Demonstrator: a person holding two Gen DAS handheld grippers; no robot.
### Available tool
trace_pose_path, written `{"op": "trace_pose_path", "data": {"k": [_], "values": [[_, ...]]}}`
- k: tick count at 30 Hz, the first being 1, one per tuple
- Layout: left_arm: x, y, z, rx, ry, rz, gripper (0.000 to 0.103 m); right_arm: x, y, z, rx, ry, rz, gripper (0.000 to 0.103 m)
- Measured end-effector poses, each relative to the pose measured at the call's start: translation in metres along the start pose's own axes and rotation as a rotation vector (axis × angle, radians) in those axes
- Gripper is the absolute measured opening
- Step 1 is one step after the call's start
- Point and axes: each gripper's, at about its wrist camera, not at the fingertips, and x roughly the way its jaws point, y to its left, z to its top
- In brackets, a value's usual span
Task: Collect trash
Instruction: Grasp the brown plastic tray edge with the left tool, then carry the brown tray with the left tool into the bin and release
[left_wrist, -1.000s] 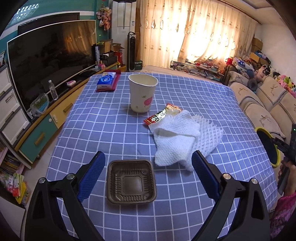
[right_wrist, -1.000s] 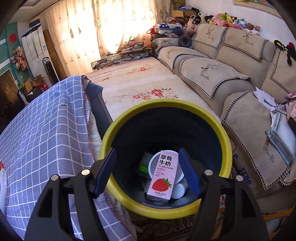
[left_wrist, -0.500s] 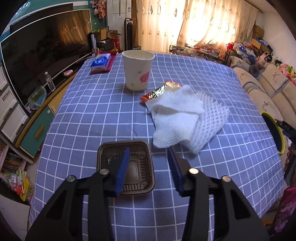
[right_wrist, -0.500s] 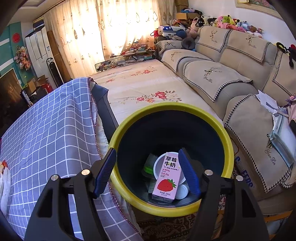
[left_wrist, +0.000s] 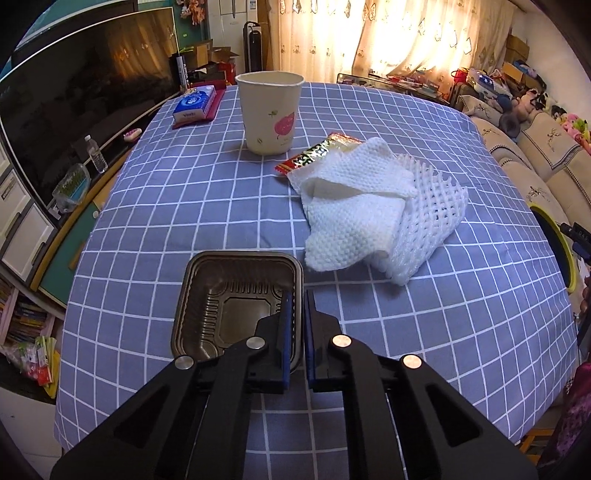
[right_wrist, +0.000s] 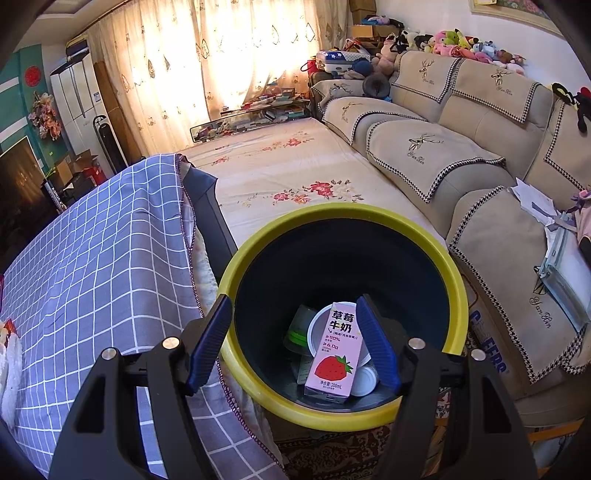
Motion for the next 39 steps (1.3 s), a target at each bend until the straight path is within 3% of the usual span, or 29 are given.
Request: {"op": "trace_pose_path", "data": {"k": [6,14,18,24,30,35,39], "values": [[-0.016,0.004,0.006,-0.005,-0.050,0.005,0.005,-0.001,-0.003,0.001,0.002,-0.003,0.003,0.066],[-0.047,-0.037,0.033,0.100,-0.165,-0.092,0.005,-0.007,-0.006,0.000,0.001,-0.017,0.007,0.066],[-0.051,-0.085,0.052,0.217,-0.202,-0.183,0.005,-0.017,-0.013,0.001,0.010,-0.035,0.004,0.066],[-0.048,-0.188,0.082,0.424,-0.244,-0.368,0.005,-0.035,-0.037,-0.001,0.044,-0.063,-0.028,0.066],[-0.030,-0.295,0.106,0.566,-0.214,-0.534,0.005,-0.049,-0.078,-0.005,0.108,-0.083,-0.091,0.066],[-0.008,-0.379,0.108,0.648,-0.157,-0.611,0.005,-0.061,-0.108,-0.010,0.157,-0.098,-0.143,0.066],[0.017,-0.447,0.104,0.711,-0.109,-0.620,0.005,-0.072,-0.125,-0.012,0.176,-0.113,-0.174,0.066]]}}
